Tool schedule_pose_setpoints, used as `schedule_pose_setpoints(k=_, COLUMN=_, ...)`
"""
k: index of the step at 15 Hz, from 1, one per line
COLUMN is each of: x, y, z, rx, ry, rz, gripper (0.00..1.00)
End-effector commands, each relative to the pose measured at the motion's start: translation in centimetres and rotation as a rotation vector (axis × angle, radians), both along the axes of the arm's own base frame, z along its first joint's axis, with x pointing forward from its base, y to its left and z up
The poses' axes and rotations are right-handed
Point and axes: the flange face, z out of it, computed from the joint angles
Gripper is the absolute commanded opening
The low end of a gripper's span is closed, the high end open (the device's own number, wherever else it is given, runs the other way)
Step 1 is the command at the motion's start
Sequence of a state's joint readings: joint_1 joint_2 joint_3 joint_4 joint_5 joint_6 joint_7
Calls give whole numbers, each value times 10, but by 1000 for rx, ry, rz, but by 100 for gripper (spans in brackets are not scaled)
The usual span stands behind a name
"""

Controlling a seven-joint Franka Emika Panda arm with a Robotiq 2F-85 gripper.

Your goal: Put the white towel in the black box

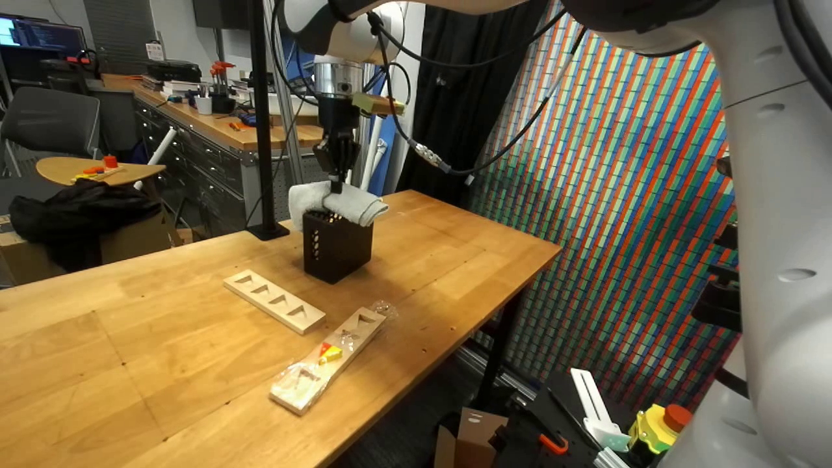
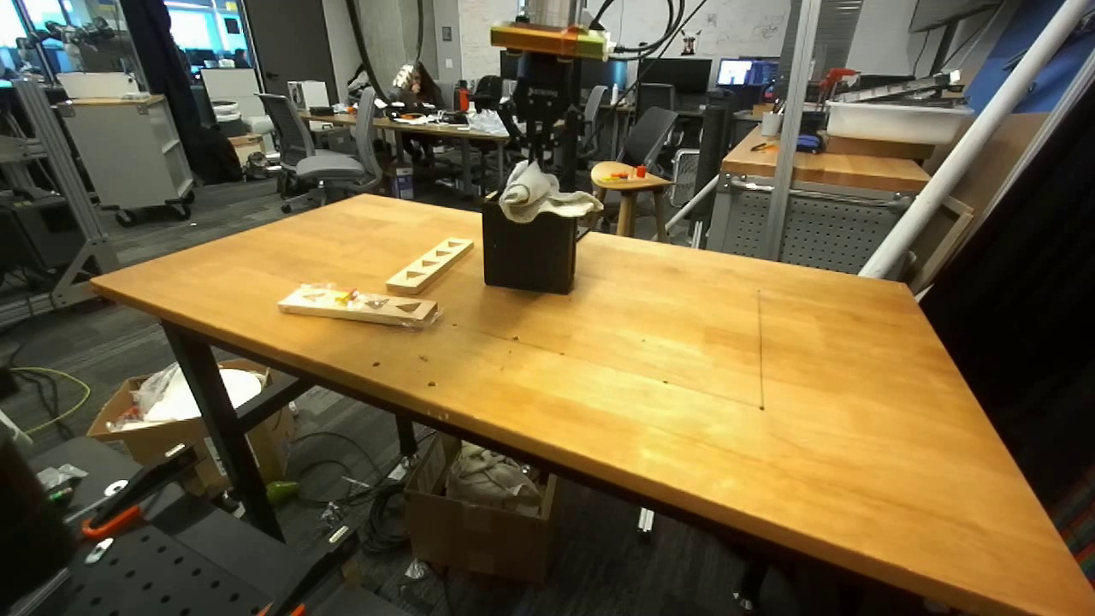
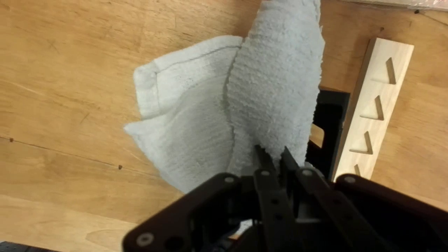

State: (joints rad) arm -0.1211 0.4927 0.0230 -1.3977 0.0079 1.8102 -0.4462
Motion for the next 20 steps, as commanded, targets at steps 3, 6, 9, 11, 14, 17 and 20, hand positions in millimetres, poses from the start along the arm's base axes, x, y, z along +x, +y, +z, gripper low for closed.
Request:
schedule_pose_setpoints(k=3, x=-5, y=-17, z=-11, rx=39, ry=-20, rz=-12, gripper=2)
schedule_pose_setpoints(k=6, x=-3, y=-9, z=-17, rx=65, ry=-11, rz=-8, gripper=2)
schedule_pose_setpoints(k=9, x=-2, y=-6, z=-23, rx=80, ry=-4, rz=-5, gripper=2)
schedule_pose_setpoints(k=11, x=-4, y=-10, z=-30, rx=81, ry=8, rz=-17, gripper=2)
schedule_pose_setpoints(k=14, x=-8, y=-19, z=-44, rx=92, ry=30, rz=-39, gripper=2)
schedule_pose_setpoints(k=17, x=-10, y=-26, z=-56, rx=122, ry=50, rz=-61, gripper=2)
schedule_pose_setpoints(k=20, x=-11, y=-27, z=-65, rx=149, ry=67, rz=-71, gripper=2)
